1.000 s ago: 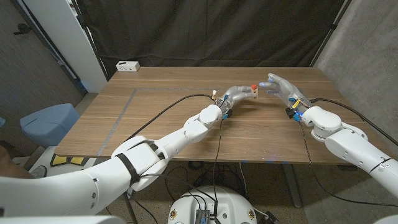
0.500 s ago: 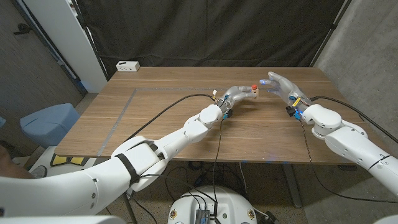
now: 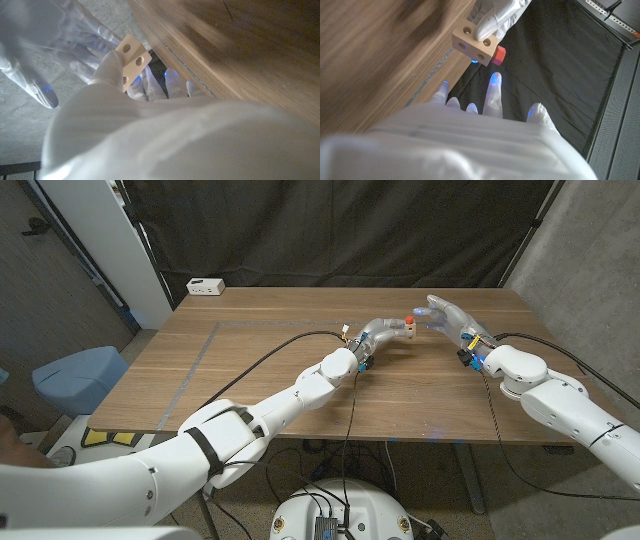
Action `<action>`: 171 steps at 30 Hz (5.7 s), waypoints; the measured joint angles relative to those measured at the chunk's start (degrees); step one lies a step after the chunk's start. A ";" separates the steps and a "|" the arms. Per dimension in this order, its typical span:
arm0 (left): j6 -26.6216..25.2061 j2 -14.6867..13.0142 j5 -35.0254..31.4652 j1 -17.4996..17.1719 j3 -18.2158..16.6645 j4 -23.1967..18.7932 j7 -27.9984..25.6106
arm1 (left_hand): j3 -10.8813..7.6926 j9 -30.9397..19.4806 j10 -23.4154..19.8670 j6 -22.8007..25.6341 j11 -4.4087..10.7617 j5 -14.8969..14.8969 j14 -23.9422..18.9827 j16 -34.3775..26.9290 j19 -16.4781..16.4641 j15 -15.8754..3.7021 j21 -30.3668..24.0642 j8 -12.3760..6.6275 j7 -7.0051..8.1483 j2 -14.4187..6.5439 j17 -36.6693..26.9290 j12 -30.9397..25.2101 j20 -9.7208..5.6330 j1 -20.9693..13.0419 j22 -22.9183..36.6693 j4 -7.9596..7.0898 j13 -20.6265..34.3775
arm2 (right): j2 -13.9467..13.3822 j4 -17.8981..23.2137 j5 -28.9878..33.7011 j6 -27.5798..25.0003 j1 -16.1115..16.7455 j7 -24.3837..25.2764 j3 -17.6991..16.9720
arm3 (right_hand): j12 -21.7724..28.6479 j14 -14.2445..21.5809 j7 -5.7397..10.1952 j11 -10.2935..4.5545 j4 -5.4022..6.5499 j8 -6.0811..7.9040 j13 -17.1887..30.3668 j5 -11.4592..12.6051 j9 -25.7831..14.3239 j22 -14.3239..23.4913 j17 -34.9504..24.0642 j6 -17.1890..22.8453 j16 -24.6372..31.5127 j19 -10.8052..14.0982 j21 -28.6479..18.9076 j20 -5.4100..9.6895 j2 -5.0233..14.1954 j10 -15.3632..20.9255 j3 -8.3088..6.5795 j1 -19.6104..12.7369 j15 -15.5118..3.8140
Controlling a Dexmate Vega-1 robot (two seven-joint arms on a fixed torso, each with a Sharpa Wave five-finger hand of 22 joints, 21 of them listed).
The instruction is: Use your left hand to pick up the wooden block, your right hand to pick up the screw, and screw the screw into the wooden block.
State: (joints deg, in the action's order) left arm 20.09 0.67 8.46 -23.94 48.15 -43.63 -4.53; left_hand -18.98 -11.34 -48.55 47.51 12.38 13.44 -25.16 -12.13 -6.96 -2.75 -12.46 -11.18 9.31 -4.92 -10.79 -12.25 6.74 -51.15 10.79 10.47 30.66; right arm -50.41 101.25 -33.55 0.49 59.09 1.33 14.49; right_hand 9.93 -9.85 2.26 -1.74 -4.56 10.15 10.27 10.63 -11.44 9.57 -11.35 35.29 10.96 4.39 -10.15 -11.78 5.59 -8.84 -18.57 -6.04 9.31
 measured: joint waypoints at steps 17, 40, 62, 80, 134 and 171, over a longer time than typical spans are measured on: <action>-0.55 -0.34 -0.11 -0.40 0.00 -0.93 -0.33 | 0.00 0.04 0.00 0.00 0.01 -0.02 0.00 0.00 0.00 0.00 0.00 0.00 0.00 -0.06 0.00 0.00 0.00 0.23 0.00 0.00 0.00 | -0.03 -1.00 -0.32 -0.07 -1.40 -1.87 1.16 | 0.49 0.00 -0.84 0.10 0.15 0.90 0.00 0.00 0.00 0.00 0.01 1.70 0.00 -0.52 0.00 -0.10 -0.22 -0.05 0.15 0.22 0.00; -0.49 0.35 -0.02 0.10 -0.03 0.69 -0.36 | 0.00 0.00 -0.02 0.00 0.02 -0.24 0.00 0.00 0.00 0.00 0.00 0.00 0.00 0.16 0.00 0.00 0.00 0.44 0.00 0.00 0.00 | -0.19 -1.47 -0.63 -0.34 -2.29 -2.88 1.72 | 1.10 0.01 -1.32 -0.30 0.38 2.19 -0.14 0.00 -0.01 0.00 0.16 5.25 0.00 -0.51 -0.27 -0.10 0.01 2.20 -0.09 0.44 0.00; 0.77 1.02 0.19 0.88 0.00 2.69 0.13 | 0.00 0.04 -0.02 0.00 0.03 0.00 0.00 0.00 0.00 0.00 0.00 0.00 0.00 0.12 0.00 0.00 0.00 0.29 0.00 0.00 0.00 | 0.52 -2.26 -0.51 0.19 -2.95 -2.36 2.10 | 1.10 0.01 -0.61 -0.56 0.37 1.54 -0.09 0.00 -0.01 0.00 0.43 4.09 0.34 -0.51 -0.27 -0.10 0.01 2.36 -0.09 0.44 0.00; 0.67 0.73 0.14 0.64 0.05 1.86 -0.02 | 0.00 -0.01 -0.01 0.00 0.03 -0.07 0.00 0.00 0.00 0.00 0.00 0.00 0.00 0.15 0.00 0.00 0.00 0.10 0.00 0.00 0.00 | 0.94 -2.60 -0.31 0.26 -2.95 -1.74 2.18 | 0.87 0.01 -0.09 -1.04 0.13 1.29 0.01 0.29 -0.02 0.00 0.43 2.96 0.34 -0.51 -0.27 -0.10 0.01 1.86 -0.34 0.43 0.00; -0.26 0.50 0.05 0.13 0.09 0.89 -0.35 | 0.00 -0.01 0.01 0.00 -0.24 -0.03 0.00 0.00 -0.11 0.00 0.00 -0.04 0.00 0.00 0.00 0.00 -0.11 0.27 0.00 0.00 0.00 | 0.33 -1.89 -1.18 -0.57 -1.55 -1.13 1.65 | 1.33 0.01 -1.44 -1.94 0.14 2.86 -0.14 0.28 0.15 0.00 0.41 8.25 0.34 -0.08 -0.50 -0.09 0.01 4.28 -0.82 0.43 -0.43; 0.08 0.85 0.39 0.47 -0.02 1.93 -0.02 | 0.00 0.00 -0.07 0.00 -0.13 -0.01 -0.23 0.00 -0.11 0.22 0.00 -0.04 0.00 0.09 0.00 0.00 -0.10 0.23 0.00 0.00 0.00 | -0.96 0.99 -1.46 -1.74 0.74 0.69 0.26 | 1.74 0.01 -2.15 -2.34 0.13 3.64 -0.12 0.28 -0.13 0.00 0.40 12.23 0.79 0.55 -0.50 -0.09 0.01 6.91 -1.29 0.43 -0.42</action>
State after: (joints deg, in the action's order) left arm 20.17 1.52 8.85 -23.46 48.13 -41.70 -4.55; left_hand -18.98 -11.34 -48.61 47.51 12.25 13.43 -25.39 -12.13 -7.07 -2.53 -12.46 -11.22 9.31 -4.83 -10.79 -12.25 6.63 -50.92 10.79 10.47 30.66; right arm -51.37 102.24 -35.01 -1.26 59.83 2.02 14.76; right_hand 11.67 -9.84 0.10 -4.08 -4.44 13.79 10.15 10.91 -11.57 9.57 -10.94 47.51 11.75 4.94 -10.64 -11.88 5.60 -1.93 -19.86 -5.60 8.89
